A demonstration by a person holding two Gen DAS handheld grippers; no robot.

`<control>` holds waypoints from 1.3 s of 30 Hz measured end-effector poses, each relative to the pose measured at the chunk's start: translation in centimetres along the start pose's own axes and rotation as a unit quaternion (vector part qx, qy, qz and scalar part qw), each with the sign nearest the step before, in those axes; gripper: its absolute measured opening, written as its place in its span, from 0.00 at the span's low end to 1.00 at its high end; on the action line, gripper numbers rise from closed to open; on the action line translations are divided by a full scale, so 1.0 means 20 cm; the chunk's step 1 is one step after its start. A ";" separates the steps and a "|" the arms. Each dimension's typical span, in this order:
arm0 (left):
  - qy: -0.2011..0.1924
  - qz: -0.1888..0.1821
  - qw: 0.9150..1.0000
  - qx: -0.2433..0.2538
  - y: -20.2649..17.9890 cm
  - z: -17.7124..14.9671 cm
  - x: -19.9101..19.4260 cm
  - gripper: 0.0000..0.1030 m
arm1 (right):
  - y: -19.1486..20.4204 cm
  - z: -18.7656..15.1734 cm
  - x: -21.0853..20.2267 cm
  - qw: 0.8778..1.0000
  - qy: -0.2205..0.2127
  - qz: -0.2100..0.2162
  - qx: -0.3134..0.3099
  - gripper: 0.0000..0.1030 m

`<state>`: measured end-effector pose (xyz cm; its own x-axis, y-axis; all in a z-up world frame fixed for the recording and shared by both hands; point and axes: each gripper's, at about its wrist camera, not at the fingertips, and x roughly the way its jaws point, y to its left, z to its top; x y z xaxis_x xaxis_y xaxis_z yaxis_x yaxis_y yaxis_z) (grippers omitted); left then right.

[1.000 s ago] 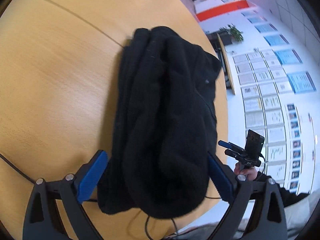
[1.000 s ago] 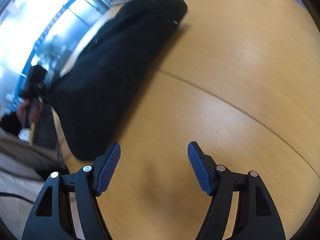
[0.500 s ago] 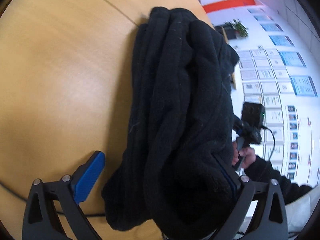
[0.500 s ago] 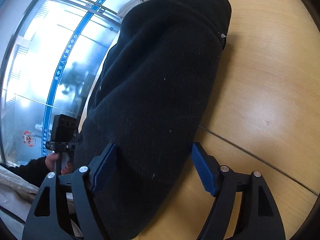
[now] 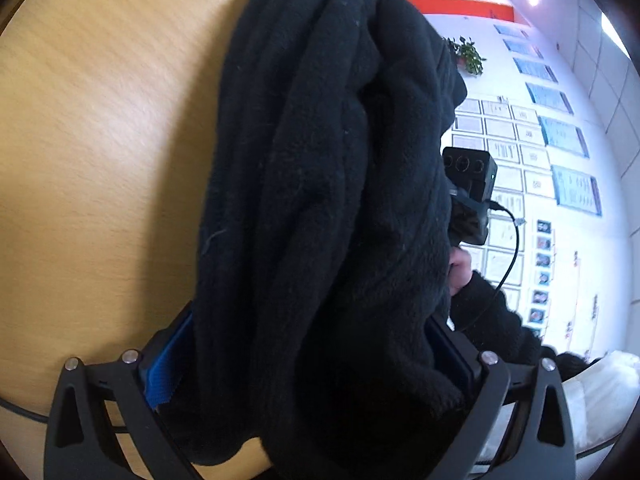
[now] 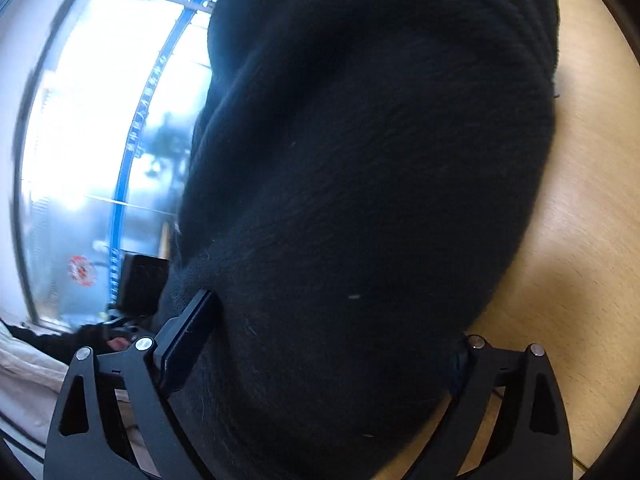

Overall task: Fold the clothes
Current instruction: 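Grasp the black jacket bundle from its sides with both grippers, then lift the bundle with both grippers and carry it toward the grey garment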

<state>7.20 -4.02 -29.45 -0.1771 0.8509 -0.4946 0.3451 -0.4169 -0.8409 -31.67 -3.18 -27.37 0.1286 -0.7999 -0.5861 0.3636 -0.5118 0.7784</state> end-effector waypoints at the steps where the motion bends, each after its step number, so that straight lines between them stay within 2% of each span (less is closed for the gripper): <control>1: 0.001 -0.004 1.000 -0.012 0.00 0.00 0.02 1.00 | 0.01 0.00 0.01 1.000 -0.001 -0.016 -0.001 0.69; 2: 0.001 -0.002 1.000 -0.017 -0.01 -0.01 0.03 1.00 | 0.03 -0.01 0.02 0.999 -0.005 -0.031 -0.008 0.61; 4: 0.000 0.010 1.000 -0.020 -0.03 -0.02 0.06 0.98 | 0.10 -0.03 0.03 0.997 -0.013 -0.067 -0.028 0.53; 6: 0.002 0.015 1.000 -0.024 -0.04 -0.04 0.09 0.89 | 0.17 -0.05 0.04 0.993 -0.020 -0.105 -0.049 0.44; 7: -0.001 0.013 1.000 -0.027 -0.05 -0.06 0.09 0.86 | 0.22 -0.06 0.05 0.990 -0.026 -0.127 -0.059 0.42; 9: -0.013 0.012 0.999 -0.026 -0.08 -0.08 0.07 0.70 | 0.33 -0.09 0.05 0.980 -0.043 -0.173 -0.085 0.38; 12: -0.028 0.009 0.999 -0.020 -0.13 -0.13 0.05 0.61 | 0.48 -0.14 0.05 0.963 -0.075 -0.227 -0.125 0.34; 14: -0.037 0.002 0.999 -0.014 -0.18 -0.17 0.03 0.60 | 0.57 -0.18 0.02 0.955 -0.095 -0.245 -0.138 0.33; 18: -0.060 -0.018 0.998 0.004 -0.28 -0.23 -0.04 0.57 | 0.73 -0.24 -0.07 0.946 -0.127 -0.255 -0.153 0.33; 23: -0.097 -0.034 0.994 0.035 -0.46 -0.32 -0.22 0.57 | 0.92 -0.31 -0.18 0.934 -0.166 -0.266 -0.172 0.33; 25: -0.119 -0.031 0.991 0.047 -0.54 -0.34 -0.35 0.57 | 1.01 -0.32 -0.24 0.933 -0.182 -0.251 -0.181 0.33; 30: -0.182 -0.005 0.980 0.078 -0.69 -0.28 -0.81 0.57 | 1.24 -0.15 -0.14 0.940 -0.211 -0.194 -0.186 0.33; 32: -0.199 0.014 0.976 0.090 -0.69 -0.19 -0.99 0.57 | 1.30 -0.14 -0.12 0.942 -0.214 -0.181 -0.183 0.33; 35: -0.219 0.052 0.968 0.107 -0.67 0.04 -1.29 0.57 | 1.33 -0.12 -0.03 0.948 -0.211 -0.163 -0.174 0.33; 37: -0.223 0.071 0.965 0.117 -0.64 0.22 -1.42 0.58 | 1.26 -0.14 0.02 0.953 -0.209 -0.152 -0.160 0.33; 39: -0.218 0.085 0.964 0.123 -0.55 0.47 -1.54 0.58 | 1.16 -0.02 0.13 0.957 -0.209 -0.150 -0.137 0.33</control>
<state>0.14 -28.66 -7.06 -0.5264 0.5703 -0.6306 0.1837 -0.6479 -0.7393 -22.58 -16.98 -10.92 -0.3783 -0.7151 -0.5879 0.5626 -0.6819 0.4674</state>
